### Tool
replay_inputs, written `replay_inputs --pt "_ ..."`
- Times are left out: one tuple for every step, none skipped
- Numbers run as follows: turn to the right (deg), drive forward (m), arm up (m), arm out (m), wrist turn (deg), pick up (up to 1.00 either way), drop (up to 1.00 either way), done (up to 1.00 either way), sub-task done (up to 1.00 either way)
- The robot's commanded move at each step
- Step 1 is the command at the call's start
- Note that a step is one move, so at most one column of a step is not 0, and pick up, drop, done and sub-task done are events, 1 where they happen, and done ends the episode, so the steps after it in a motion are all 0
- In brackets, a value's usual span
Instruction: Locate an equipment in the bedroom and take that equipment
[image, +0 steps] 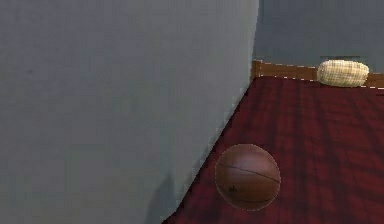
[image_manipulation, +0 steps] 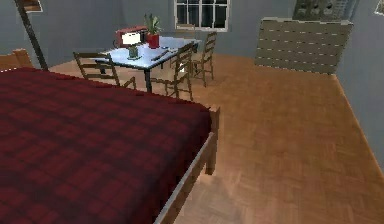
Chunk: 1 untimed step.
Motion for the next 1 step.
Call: replay_inputs --pt "-45.0 0.00 0.00 0.00 0.0 0.00 0.00 0.00 0.00"
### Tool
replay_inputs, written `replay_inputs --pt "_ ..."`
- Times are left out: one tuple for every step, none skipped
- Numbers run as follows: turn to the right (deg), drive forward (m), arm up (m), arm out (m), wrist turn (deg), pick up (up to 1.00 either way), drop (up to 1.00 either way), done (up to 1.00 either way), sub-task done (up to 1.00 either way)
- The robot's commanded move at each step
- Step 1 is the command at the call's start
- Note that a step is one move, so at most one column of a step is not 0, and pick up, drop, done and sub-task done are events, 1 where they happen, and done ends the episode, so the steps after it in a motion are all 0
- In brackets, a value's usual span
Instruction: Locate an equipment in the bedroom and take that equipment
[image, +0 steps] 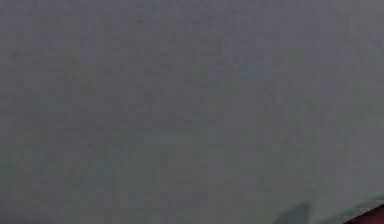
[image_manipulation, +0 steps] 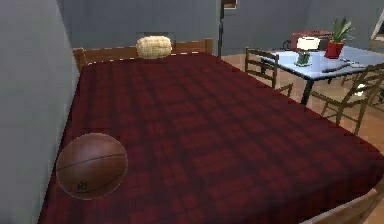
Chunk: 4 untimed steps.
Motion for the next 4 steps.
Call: replay_inputs --pt "-24.0 0.00 0.00 0.00 0.0 0.00 0.00 0.00 0.00" --pt "0.0 0.00 0.50 0.00 0.0 0.00 0.00 0.00 0.00" --pt "0.0 0.00 0.38 0.00 0.0 0.00 0.00 0.00 0.00" --pt "0.0 0.00 0.00 0.22 0.0 0.00 0.00 0.00 0.00"
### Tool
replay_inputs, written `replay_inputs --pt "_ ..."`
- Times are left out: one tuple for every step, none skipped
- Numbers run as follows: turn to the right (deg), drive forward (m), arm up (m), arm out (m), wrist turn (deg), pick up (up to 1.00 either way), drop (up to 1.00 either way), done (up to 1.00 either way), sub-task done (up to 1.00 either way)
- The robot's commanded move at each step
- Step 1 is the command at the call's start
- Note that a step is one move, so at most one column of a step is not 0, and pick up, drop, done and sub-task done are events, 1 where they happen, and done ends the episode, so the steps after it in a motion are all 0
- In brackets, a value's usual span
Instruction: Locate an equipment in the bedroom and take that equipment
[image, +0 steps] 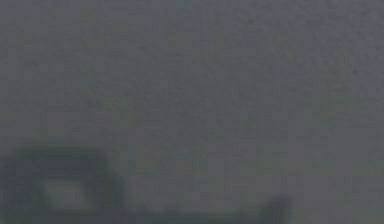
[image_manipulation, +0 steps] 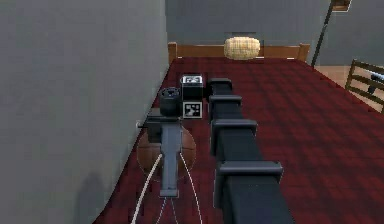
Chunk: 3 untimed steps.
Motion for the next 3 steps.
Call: replay_inputs --pt "0.0 0.00 0.00 0.00 45.0 0.00 0.00 0.00 0.00" --pt "0.0 0.00 0.00 0.00 45.0 0.00 0.00 0.00 0.00" --pt "0.0 0.00 0.00 0.00 45.0 0.00 0.00 0.00 0.00"
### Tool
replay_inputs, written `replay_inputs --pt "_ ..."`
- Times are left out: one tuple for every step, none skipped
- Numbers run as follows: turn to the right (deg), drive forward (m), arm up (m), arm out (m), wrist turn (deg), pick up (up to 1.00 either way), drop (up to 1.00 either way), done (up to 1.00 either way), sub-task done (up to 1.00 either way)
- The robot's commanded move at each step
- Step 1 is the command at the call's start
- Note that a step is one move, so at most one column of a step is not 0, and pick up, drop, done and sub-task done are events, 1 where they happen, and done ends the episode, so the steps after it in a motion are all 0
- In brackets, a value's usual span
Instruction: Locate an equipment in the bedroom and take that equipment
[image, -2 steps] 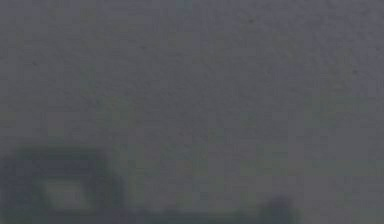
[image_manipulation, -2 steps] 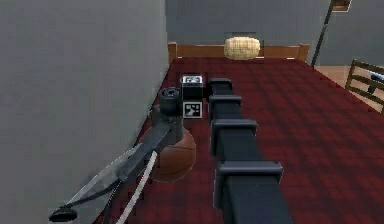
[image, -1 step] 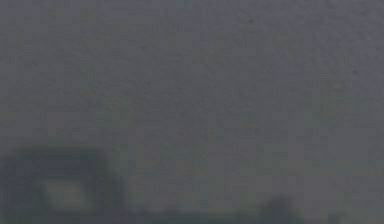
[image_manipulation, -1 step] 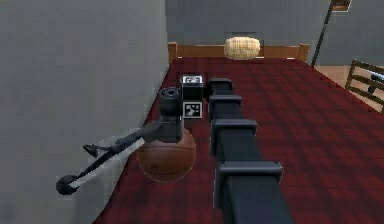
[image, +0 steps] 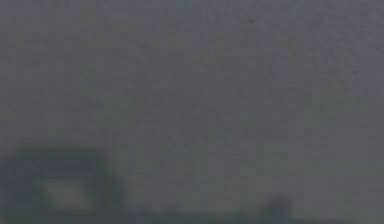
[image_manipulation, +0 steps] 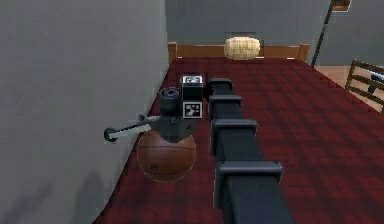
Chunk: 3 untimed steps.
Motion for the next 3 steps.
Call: replay_inputs --pt "0.0 0.00 0.00 0.00 27.0 0.00 0.00 0.00 0.00" --pt "0.0 0.00 -0.20 0.00 0.0 0.00 0.00 0.00 0.00" --pt "0.0 0.00 0.00 0.00 0.0 1.00 0.00 0.00 0.00"
